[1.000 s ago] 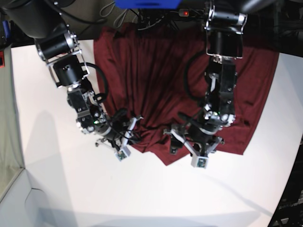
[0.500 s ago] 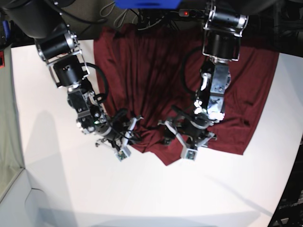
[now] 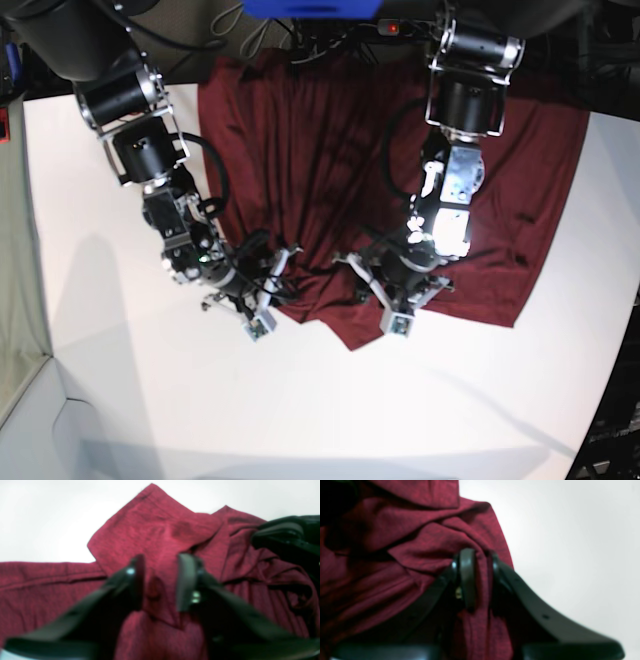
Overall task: Layout the t-shirt on the table in an organized manner, then fold the t-shirt properly
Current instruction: 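Move the left gripper to the shirt hem beside the right gripper and grasp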
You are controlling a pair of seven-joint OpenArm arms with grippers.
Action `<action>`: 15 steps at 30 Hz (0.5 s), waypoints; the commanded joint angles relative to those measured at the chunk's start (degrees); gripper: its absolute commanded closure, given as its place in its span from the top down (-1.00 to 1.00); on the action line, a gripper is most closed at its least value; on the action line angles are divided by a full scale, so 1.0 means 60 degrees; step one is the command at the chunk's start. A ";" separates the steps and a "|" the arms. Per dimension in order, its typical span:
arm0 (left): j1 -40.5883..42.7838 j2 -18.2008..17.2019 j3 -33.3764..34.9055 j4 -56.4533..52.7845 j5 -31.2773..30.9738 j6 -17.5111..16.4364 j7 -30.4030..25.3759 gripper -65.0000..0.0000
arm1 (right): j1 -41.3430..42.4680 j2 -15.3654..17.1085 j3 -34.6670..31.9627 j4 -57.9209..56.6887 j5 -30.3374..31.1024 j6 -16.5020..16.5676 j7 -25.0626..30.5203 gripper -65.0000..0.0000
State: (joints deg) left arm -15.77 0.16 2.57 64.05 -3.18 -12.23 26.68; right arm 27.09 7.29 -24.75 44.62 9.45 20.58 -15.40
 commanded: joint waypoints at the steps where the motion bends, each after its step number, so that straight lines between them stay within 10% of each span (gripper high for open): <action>1: -0.0309 0.0053 -0.0040 0.0175 -0.0063 -0.0006 -0.0278 -0.53 | -0.0054 0.0155 -0.0028 -0.0191 -0.0572 -0.0389 -0.1148 -0.76; 5: -0.0309 0.0053 -0.0098 0.0262 -0.0078 0.0053 -0.0292 -1.00 | -0.0054 0.0155 -0.0028 -0.0191 -0.0572 -0.0389 -0.1133 -0.76; 15: -0.0324 0.0332 -0.2765 0.0497 -0.0093 0.0053 -0.1376 -1.00 | -0.0054 0.0199 -0.0028 -0.0191 -0.0572 -0.0389 -0.1119 -0.76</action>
State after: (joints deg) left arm -16.05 2.04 -13.98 66.00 -3.42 -12.03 20.05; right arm 27.09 7.42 -24.82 44.62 9.45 20.58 -15.31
